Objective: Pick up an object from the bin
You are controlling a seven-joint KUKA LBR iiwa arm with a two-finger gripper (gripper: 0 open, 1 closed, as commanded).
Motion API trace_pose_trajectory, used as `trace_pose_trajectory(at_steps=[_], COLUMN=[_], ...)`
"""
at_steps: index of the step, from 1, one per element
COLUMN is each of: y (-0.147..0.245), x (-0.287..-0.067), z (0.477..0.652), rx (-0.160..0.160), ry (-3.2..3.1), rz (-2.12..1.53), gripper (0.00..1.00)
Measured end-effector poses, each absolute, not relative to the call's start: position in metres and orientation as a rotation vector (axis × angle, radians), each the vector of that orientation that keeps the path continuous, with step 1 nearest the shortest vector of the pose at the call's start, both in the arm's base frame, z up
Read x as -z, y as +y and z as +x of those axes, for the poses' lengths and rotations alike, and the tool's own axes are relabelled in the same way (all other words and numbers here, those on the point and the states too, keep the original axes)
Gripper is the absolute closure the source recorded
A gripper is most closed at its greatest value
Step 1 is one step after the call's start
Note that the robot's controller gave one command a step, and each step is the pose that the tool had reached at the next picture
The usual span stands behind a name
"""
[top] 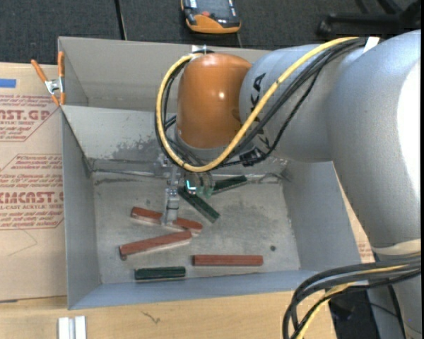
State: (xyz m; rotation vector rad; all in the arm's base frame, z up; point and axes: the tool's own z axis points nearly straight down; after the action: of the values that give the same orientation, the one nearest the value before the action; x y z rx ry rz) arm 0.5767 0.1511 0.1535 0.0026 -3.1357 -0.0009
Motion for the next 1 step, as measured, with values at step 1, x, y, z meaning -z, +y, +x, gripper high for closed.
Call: trace_pose_trajectory(at_steps=[1], y=[0.1505], x=[-0.1577], z=[0.5788], rx=[0.003], ry=[-3.143], rz=[0.001], gripper=[0.0])
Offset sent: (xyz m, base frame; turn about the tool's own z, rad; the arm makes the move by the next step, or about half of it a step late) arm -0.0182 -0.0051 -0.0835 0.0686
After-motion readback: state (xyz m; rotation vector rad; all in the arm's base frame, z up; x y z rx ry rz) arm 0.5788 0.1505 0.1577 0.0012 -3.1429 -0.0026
